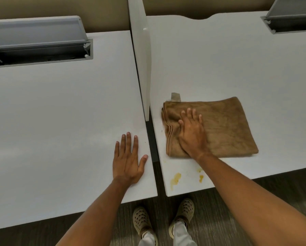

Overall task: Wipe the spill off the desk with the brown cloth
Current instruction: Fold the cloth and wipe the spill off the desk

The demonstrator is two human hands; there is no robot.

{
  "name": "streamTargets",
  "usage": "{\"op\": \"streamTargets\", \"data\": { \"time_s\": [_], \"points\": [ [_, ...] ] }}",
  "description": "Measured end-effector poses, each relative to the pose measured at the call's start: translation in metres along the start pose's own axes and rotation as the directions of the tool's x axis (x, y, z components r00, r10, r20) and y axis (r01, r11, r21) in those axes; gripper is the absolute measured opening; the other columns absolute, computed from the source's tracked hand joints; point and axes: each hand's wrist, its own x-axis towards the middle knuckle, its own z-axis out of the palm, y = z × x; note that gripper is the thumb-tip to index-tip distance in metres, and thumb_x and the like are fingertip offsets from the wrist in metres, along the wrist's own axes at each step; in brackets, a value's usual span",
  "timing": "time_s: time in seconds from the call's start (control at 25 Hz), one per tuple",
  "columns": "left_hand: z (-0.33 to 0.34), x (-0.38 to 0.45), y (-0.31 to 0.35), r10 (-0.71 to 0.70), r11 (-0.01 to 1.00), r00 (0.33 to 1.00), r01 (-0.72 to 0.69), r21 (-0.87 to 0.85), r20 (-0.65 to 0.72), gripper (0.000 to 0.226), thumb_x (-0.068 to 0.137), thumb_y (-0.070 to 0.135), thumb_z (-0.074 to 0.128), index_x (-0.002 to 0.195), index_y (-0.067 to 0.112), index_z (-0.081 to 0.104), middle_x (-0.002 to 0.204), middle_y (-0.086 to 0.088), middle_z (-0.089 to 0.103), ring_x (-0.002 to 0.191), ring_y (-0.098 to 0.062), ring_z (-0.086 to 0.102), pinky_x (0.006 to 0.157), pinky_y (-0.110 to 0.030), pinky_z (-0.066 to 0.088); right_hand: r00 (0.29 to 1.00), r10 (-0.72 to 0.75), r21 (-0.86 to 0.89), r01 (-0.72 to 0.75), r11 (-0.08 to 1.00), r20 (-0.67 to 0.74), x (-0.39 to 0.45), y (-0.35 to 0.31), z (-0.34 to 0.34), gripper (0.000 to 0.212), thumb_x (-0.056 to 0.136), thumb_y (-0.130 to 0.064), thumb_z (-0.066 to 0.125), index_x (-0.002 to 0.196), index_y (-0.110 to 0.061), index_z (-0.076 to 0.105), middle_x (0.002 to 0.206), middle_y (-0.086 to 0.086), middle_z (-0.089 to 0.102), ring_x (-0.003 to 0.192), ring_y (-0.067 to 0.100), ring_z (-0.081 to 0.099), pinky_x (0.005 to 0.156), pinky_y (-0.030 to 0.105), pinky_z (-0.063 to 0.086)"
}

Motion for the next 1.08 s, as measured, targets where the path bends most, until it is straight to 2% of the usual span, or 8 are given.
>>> {"op": "streamTargets", "data": {
  "time_s": [0.28, 0.36, 0.48, 0.56, 0.68, 0.84, 0.92, 1.08],
  "points": [
    [0.000, -0.001, 0.000, 0.005, 1.000, 1.000, -0.005, -0.016, 0.002, 0.078, 0.093, 0.062, 0.006, 0.154, 0.016, -0.008, 0.162, -0.012, -0.016, 0.149, -0.024, -0.018, 0.121, -0.045, -0.003, 0.964, -0.265, 0.047, 0.264, 0.963, 0.014, -0.063, -0.020, 0.006, 0.044, 0.100, -0.023, 0.036, 0.139, -0.007, 0.049, 0.146, 0.013, 0.047, 0.142, 0.029, 0.037, 0.119, 0.048, 0.022],
    [-0.001, -0.001, -0.002, 0.007, 1.000, 1.000, -0.007, -0.026, -0.006, 0.077, 0.093, 0.060, 0.006, 0.155, 0.015, -0.006, 0.163, -0.012, -0.014, 0.150, -0.024, -0.016, 0.121, -0.045, -0.002, 0.978, -0.208, 0.059, 0.209, 0.976, -0.013, -0.072, -0.003, 0.000, 0.045, 0.098, -0.021, 0.039, 0.140, -0.008, 0.048, 0.147, 0.013, 0.046, 0.142, 0.028, 0.035, 0.119, 0.047, 0.020],
    [-0.002, -0.001, 0.000, 0.007, 1.000, 1.000, -0.007, -0.021, -0.009, 0.076, 0.094, 0.058, 0.007, 0.154, 0.015, -0.006, 0.163, -0.011, -0.016, 0.149, -0.024, -0.017, 0.121, -0.045, -0.001, 0.997, 0.026, 0.051, -0.022, 0.998, -0.072, -0.038, 0.007, -0.003, 0.048, 0.098, -0.025, 0.032, 0.137, -0.005, 0.051, 0.146, 0.020, 0.046, 0.141, 0.036, 0.036, 0.118, 0.053, 0.020],
    [-0.001, -0.001, -0.001, 0.004, 1.000, 1.000, -0.005, -0.013, -0.009, 0.075, 0.094, 0.057, 0.009, 0.154, 0.015, -0.008, 0.162, -0.011, -0.017, 0.149, -0.024, -0.019, 0.122, -0.045, -0.002, 0.996, 0.065, 0.068, -0.061, 0.996, -0.055, -0.008, -0.006, 0.002, 0.047, 0.097, -0.023, 0.034, 0.137, -0.005, 0.052, 0.146, 0.023, 0.044, 0.141, 0.038, 0.034, 0.118, 0.054, 0.015],
    [0.001, 0.000, -0.003, 0.006, 1.000, 1.000, -0.006, -0.004, -0.028, 0.075, 0.094, 0.056, 0.013, 0.155, 0.015, -0.006, 0.162, -0.012, -0.015, 0.150, -0.025, -0.017, 0.122, -0.045, -0.002, 0.996, -0.088, 0.048, 0.089, 0.995, -0.024, -0.001, -0.030, 0.011, 0.045, 0.096, -0.018, 0.039, 0.137, -0.005, 0.051, 0.145, 0.021, 0.047, 0.140, 0.036, 0.036, 0.119, 0.057, 0.015],
    [0.003, -0.001, -0.002, 0.011, 1.000, 1.000, -0.011, -0.016, -0.025, 0.076, 0.094, 0.059, 0.012, 0.155, 0.016, -0.007, 0.163, -0.011, -0.015, 0.150, -0.024, -0.017, 0.121, -0.044, -0.003, 0.956, -0.294, 0.082, 0.293, 0.953, 0.000, -0.057, -0.029, 0.007, 0.047, 0.092, -0.017, 0.038, 0.135, -0.008, 0.054, 0.142, 0.013, 0.052, 0.138, 0.029, 0.042, 0.117, 0.055, 0.025],
    [0.001, -0.001, -0.002, 0.004, 1.000, 1.000, -0.004, -0.017, -0.016, 0.077, 0.093, 0.061, 0.008, 0.155, 0.016, -0.007, 0.163, -0.011, -0.016, 0.149, -0.024, -0.017, 0.122, -0.044, -0.002, 0.944, -0.331, 0.076, 0.329, 0.941, 0.012, -0.078, -0.014, 0.003, 0.047, 0.090, -0.015, 0.045, 0.136, -0.010, 0.053, 0.144, 0.011, 0.051, 0.139, 0.027, 0.040, 0.117, 0.053, 0.026],
    [0.000, -0.001, -0.001, 0.002, 1.000, 1.000, -0.002, -0.012, -0.008, 0.077, 0.093, 0.060, 0.006, 0.154, 0.016, -0.009, 0.162, -0.011, -0.017, 0.149, -0.024, -0.018, 0.122, -0.046, 0.000, 0.996, -0.090, 0.034, 0.091, 0.995, -0.028, -0.035, -0.010, -0.001, 0.043, 0.096, -0.017, 0.043, 0.136, -0.006, 0.052, 0.144, 0.019, 0.049, 0.140, 0.036, 0.038, 0.118, 0.054, 0.020]
  ]
}}
